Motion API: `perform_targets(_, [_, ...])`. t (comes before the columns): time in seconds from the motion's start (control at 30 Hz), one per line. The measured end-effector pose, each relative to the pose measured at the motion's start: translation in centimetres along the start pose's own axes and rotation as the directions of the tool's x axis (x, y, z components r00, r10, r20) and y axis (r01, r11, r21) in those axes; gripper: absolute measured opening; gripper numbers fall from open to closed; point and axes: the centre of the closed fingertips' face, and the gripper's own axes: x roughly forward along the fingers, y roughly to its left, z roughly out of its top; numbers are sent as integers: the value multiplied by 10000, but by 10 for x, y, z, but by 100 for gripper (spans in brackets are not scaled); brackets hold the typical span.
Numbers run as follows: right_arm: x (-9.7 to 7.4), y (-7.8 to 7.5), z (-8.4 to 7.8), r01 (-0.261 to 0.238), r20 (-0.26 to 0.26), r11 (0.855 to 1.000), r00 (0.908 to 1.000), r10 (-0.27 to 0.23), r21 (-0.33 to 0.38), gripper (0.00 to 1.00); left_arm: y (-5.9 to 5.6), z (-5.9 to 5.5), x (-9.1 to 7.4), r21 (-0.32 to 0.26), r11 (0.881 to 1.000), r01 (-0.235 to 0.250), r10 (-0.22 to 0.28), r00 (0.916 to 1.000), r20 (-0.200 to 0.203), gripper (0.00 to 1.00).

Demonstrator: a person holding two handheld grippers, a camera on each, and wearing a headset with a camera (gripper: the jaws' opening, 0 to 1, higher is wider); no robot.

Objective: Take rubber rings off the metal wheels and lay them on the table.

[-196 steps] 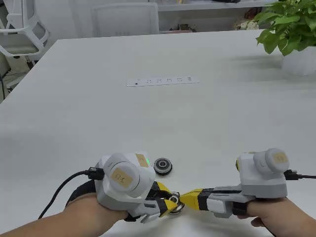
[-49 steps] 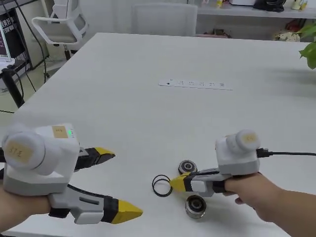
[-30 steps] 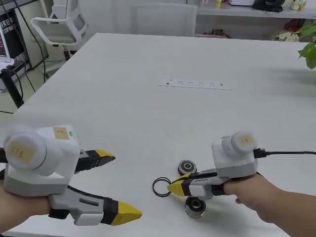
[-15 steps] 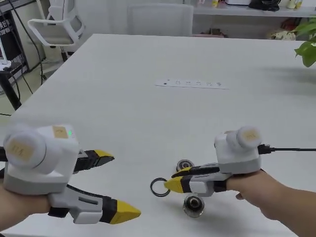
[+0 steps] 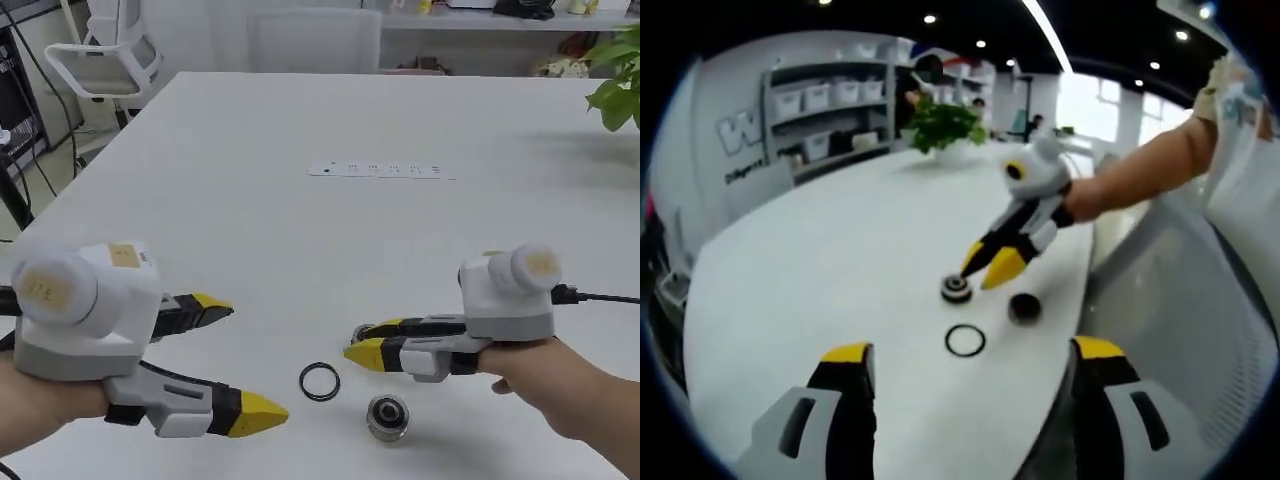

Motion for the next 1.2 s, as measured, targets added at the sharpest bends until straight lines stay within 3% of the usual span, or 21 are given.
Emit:
perform_targets(0.5, [-20, -27, 14, 781, 535, 9963, 9957, -761, -365, 29, 17, 11, 15, 224, 9997, -10, 11, 10000, -38, 78])
perform_targets(0.87, [-27, -41, 7, 1180, 400, 9891, 9926, -1149, -878, 30, 26, 19, 32, 424, 9991, 19, -17, 10000, -61, 75])
perform_targets(1.2, [-28, -45, -1, 1302, 226, 9843, 9915, -1284, -1190, 31, 30, 17, 50, 535, 9985, 124, -110, 9996, -256, 72])
